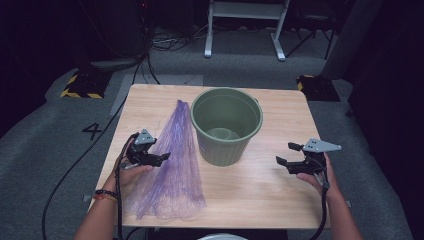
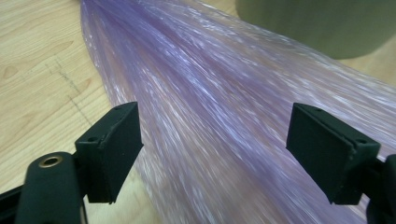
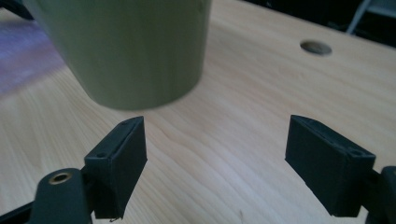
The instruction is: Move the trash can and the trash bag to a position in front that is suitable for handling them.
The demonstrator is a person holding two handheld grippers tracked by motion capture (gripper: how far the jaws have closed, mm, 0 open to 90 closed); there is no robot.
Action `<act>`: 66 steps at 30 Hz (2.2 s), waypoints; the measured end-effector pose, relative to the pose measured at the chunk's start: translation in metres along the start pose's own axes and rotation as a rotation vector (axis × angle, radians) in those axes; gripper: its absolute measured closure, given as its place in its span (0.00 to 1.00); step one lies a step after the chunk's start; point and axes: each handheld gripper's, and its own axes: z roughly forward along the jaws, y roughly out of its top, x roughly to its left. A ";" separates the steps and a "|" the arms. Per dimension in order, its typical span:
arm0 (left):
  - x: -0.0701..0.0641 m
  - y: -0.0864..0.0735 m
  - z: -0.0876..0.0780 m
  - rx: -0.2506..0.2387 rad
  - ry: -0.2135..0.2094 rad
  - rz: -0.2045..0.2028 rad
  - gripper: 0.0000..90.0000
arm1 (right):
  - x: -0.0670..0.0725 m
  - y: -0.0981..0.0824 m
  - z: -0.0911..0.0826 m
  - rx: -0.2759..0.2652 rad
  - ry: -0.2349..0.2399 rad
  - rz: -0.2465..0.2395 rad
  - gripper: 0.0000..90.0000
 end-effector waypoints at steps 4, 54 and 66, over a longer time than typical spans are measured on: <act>-0.005 -0.006 -0.014 0.007 -0.020 -0.013 0.19 | 0.009 0.017 -0.005 -0.060 0.021 -0.034 0.23; -0.029 -0.051 -0.016 0.087 -0.038 0.023 0.20 | 0.090 0.139 0.042 -0.049 0.257 -0.379 0.46; -0.030 -0.050 -0.015 0.086 -0.074 0.049 0.25 | 0.091 0.144 0.043 -0.049 0.258 -0.444 0.75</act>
